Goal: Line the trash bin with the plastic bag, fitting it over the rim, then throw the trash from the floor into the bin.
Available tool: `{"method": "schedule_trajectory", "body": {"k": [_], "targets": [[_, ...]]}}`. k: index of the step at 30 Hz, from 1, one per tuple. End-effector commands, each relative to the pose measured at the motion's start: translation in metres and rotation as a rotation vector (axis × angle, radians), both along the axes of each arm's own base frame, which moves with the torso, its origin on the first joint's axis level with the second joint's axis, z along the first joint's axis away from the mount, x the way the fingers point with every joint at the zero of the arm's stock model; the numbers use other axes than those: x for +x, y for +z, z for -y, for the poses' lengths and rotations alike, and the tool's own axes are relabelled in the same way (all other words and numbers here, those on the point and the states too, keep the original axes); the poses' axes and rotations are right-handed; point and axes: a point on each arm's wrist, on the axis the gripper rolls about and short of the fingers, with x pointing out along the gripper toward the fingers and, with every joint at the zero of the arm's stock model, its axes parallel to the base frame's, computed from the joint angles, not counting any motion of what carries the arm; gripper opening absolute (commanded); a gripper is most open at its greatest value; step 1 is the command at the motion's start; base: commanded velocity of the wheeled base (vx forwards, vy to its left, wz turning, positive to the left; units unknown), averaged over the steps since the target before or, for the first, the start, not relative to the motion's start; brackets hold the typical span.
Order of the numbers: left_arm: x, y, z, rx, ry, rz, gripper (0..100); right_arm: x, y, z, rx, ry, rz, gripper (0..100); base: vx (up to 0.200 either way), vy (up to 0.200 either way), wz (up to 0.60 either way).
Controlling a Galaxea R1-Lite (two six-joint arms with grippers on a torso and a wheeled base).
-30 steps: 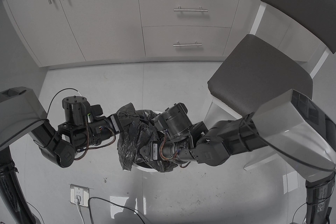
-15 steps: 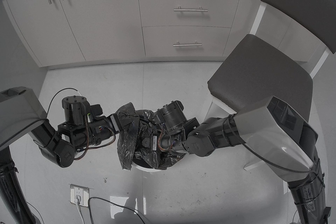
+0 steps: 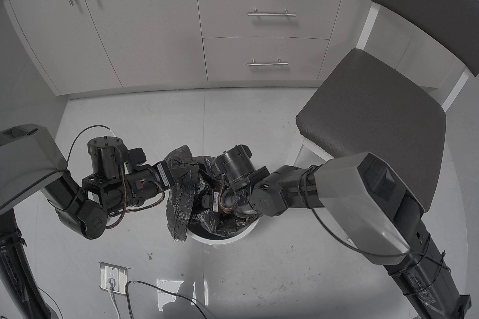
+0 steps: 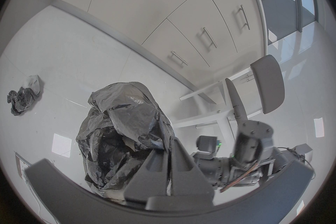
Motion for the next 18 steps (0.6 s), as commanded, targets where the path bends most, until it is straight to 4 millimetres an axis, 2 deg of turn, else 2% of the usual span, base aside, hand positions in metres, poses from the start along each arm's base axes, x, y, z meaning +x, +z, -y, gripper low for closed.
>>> {"method": "schedule_trajectory", "body": {"k": [1,9,15,18], "targets": [[0.0,-0.002,0.0,0.001,0.0,-0.005,0,0.001,-0.039,-0.001,-0.059,-0.001,-0.063,100,0.0,0.0,0.0],[0.0,-0.002,0.0,0.001,-0.001,-0.005,0,-0.002,-0.066,0.001,-0.105,-0.001,-0.113,100,0.0,0.0,0.0],[0.0,-0.002,0.0,0.001,-0.001,-0.006,0,-0.002,-0.065,0.003,-0.117,-0.003,-0.127,100,0.0,0.0,0.0],[-0.001,-0.001,0.001,0.001,-0.004,-0.003,0,-0.005,-0.058,0.008,-0.15,-0.008,-0.164,100,0.0,0.0,0.0]]}}
